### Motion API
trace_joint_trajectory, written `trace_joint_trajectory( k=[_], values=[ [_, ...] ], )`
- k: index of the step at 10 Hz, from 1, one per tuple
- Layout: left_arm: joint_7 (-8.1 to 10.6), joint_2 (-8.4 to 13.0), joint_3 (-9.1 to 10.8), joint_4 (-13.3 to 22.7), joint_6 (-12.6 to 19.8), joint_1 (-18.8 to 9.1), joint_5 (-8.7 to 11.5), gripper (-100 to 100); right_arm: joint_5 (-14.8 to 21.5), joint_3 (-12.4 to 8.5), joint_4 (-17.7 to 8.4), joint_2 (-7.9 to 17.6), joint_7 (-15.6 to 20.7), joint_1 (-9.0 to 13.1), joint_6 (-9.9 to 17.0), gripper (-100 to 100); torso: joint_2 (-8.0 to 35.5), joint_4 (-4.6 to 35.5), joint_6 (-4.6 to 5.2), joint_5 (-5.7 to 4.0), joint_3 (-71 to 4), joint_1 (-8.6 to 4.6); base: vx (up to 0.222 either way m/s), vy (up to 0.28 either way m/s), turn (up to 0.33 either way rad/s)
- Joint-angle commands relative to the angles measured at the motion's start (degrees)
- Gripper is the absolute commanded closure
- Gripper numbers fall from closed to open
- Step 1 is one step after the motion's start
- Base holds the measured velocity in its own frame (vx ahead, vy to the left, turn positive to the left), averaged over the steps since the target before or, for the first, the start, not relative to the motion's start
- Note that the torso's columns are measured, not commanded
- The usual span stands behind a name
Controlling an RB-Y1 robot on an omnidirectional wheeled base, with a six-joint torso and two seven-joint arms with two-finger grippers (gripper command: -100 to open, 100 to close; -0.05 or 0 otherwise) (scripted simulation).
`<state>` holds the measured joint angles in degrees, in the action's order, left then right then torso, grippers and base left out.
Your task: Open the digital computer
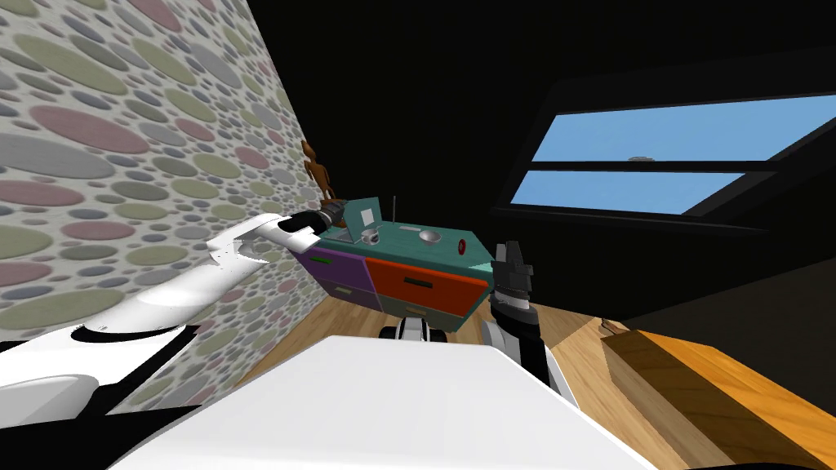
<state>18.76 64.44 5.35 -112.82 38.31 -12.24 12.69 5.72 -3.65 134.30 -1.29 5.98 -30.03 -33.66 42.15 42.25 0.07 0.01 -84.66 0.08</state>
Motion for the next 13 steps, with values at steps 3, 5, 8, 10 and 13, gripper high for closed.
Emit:
trace_joint_trajectory(
  k=[3, 5, 8, 10, 13],
  values=[
    [1.76, -0.4, 0.51, -0.3, 1.2, -0.4, 2.2, 100, 0.0, 0.0, 0.0, 0.0, 0.0, 0.0, 0.0, 0, 0.3, 0.1, -0.09, 0.05, 0.2, -0.12, 0.006, 0.016, 0.067],
    [3.75, -0.7, 1.18, -0.3, 2.9, -1.0, 4.8, 100, 0.0, 0.0, 0.0, 0.0, 0.0, 0.0, 0.0, 0, 0.2, 0.1, -0.05, 0.2, 0.1, 0.23, 0.013, 0.108, -0.029],
    [6.74, -1.1, 2.18, -0.2, 5.4, -1.9, 8.5, 100, 0.0, 0.0, 0.0, 0.0, 0.0, 0.0, 0.0, 0, 0.1, -0.1, -0.14, 0.15, 0.1, 0.04, 0.013, 0.086, -0.022],
    [8.74, -1.4, 2.85, -0.2, 7.1, -2.5, 11.0, 100, 0.0, 0.0, 0.0, 0.0, 0.0, 0.0, 0.0, 0, 0.1, -0.1, -0.1, 0.08, 0.1, -0.04, 0.007, 0.076, -0.018],
    [10.75, -2.7, 3.41, 0.7, 8.1, -2.9, 13.3, 100, 0.0, 0.0, 0.0, 0.0, 0.0, 0.0, 0.0, 0, 0.3, 0.1, -0.09, -0.07, 0.2, -0.28, 0.001, 0.059, -0.008]
  ],
)
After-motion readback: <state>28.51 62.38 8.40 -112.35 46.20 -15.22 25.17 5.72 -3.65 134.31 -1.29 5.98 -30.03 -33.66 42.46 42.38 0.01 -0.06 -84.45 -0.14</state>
